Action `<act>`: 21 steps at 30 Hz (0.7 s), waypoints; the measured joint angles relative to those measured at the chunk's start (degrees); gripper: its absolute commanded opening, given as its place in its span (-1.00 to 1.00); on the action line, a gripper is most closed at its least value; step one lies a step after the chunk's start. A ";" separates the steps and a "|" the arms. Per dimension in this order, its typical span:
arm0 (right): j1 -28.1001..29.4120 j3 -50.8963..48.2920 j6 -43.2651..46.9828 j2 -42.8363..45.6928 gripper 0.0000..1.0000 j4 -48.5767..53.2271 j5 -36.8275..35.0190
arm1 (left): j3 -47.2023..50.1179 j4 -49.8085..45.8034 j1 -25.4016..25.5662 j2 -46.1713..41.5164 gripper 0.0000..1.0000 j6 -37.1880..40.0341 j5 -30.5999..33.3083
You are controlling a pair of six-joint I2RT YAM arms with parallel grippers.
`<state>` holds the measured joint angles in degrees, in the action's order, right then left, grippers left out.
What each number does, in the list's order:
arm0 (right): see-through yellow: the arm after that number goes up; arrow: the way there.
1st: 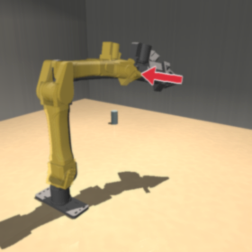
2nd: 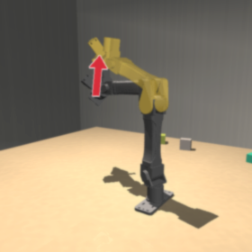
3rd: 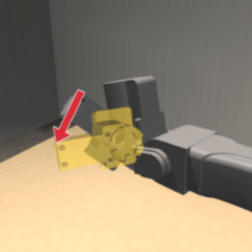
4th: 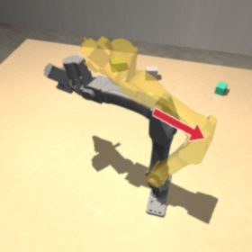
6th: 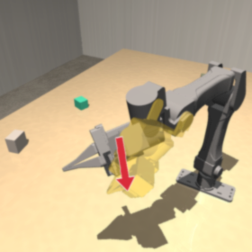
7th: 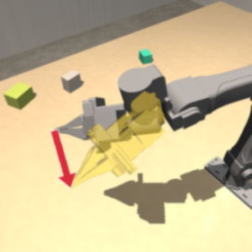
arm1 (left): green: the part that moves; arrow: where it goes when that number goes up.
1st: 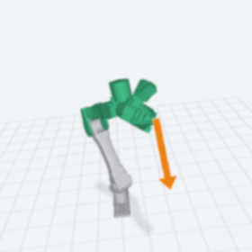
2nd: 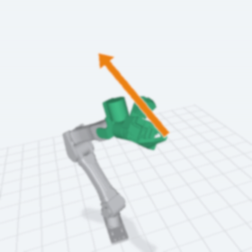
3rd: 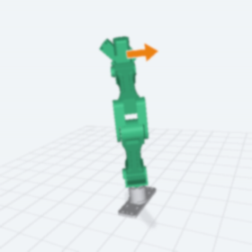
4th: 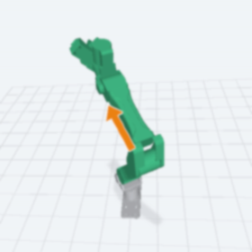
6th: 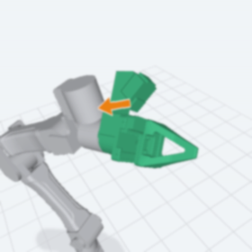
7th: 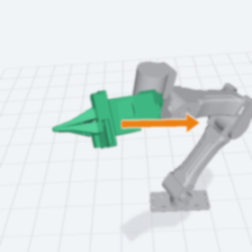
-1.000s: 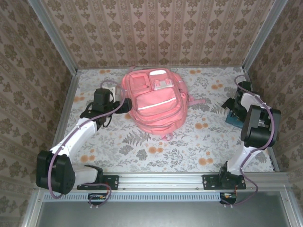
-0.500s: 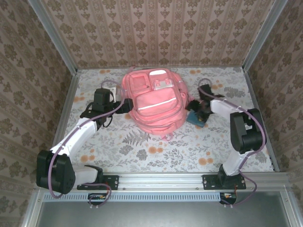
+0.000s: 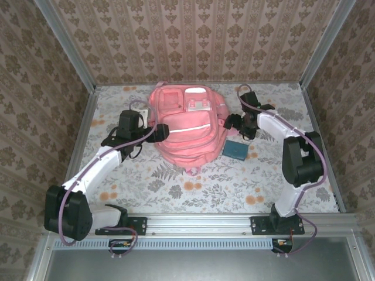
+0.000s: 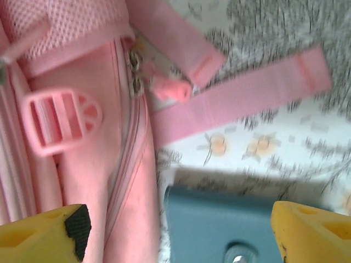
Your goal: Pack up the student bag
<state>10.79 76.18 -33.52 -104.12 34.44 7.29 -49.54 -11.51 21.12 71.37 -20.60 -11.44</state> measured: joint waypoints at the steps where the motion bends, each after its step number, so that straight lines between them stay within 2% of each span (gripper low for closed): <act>1: -0.31 0.81 1.55 -1.22 0.87 0.15 -0.02 | -0.33 -0.13 0.35 0.09 1.00 0.02 -0.13; 4: -1.18 1.49 5.79 -4.46 0.98 1.16 -0.22 | -1.70 -0.59 1.53 0.70 1.00 0.28 -0.50; 13: -1.14 -4.20 9.57 -3.72 0.99 1.66 3.80 | -5.64 -3.23 5.27 3.72 1.00 2.67 -0.57; 17: -0.46 -9.68 9.60 -0.17 0.92 2.19 6.56 | -7.19 -4.17 7.32 5.64 1.00 3.91 -0.57; 21: 2.14 -12.98 9.51 4.72 0.75 2.29 9.01 | -8.50 -4.87 7.85 6.91 1.00 4.42 -0.57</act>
<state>12.93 63.20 -24.01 -99.39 36.73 16.29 -58.04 -16.38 28.97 78.28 -16.19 -12.01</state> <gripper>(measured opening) 0.908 0.999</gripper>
